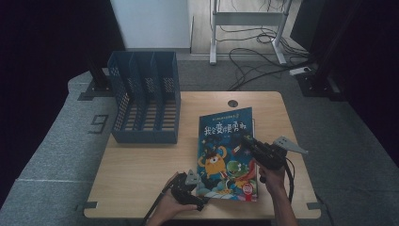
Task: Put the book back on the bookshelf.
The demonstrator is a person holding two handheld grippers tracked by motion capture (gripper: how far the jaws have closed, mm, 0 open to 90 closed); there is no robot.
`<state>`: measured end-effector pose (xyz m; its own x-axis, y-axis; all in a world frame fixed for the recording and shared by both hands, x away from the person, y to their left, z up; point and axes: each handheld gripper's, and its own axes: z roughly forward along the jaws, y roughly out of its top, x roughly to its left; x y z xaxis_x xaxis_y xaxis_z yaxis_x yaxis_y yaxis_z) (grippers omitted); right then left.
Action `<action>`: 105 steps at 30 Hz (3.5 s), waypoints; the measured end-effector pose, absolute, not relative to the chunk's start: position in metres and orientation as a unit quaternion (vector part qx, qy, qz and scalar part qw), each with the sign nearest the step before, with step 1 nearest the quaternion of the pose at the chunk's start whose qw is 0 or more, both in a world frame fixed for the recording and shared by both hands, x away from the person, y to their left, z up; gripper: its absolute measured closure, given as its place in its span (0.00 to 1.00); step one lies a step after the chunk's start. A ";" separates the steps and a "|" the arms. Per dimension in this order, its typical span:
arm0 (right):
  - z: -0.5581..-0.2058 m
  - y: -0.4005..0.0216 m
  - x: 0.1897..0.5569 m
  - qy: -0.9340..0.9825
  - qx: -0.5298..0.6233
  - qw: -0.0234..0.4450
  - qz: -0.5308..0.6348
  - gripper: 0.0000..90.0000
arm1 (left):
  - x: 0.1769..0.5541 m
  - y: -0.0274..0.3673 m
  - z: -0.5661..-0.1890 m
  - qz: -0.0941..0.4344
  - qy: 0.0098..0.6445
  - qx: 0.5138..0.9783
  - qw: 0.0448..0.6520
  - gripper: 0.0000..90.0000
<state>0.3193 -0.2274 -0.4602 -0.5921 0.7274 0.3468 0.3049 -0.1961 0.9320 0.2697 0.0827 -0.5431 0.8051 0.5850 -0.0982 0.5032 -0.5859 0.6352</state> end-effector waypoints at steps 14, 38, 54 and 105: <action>-0.448 -0.221 0.308 0.618 0.382 0.185 0.662 0.82 | 0.273 0.081 -0.542 0.062 0.310 0.889 0.331 0.03; -0.443 -0.218 0.303 0.618 0.352 0.203 0.673 0.83 | 0.279 0.083 -0.542 0.070 0.335 0.881 0.327 0.03; -0.440 -0.217 0.303 0.618 0.341 0.200 0.679 0.85 | 0.287 0.079 -0.540 0.070 0.340 0.885 0.311 0.03; -0.434 -0.219 0.300 0.631 0.289 0.206 0.690 0.92 | 0.323 0.068 -0.539 0.111 0.389 0.867 0.289 0.11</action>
<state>0.3004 -0.2190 -0.4336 -0.7486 0.6484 0.1385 0.0804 -0.1185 0.9897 0.3226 0.0682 -0.5385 0.6720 0.7399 -0.0322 0.6111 -0.5294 0.5885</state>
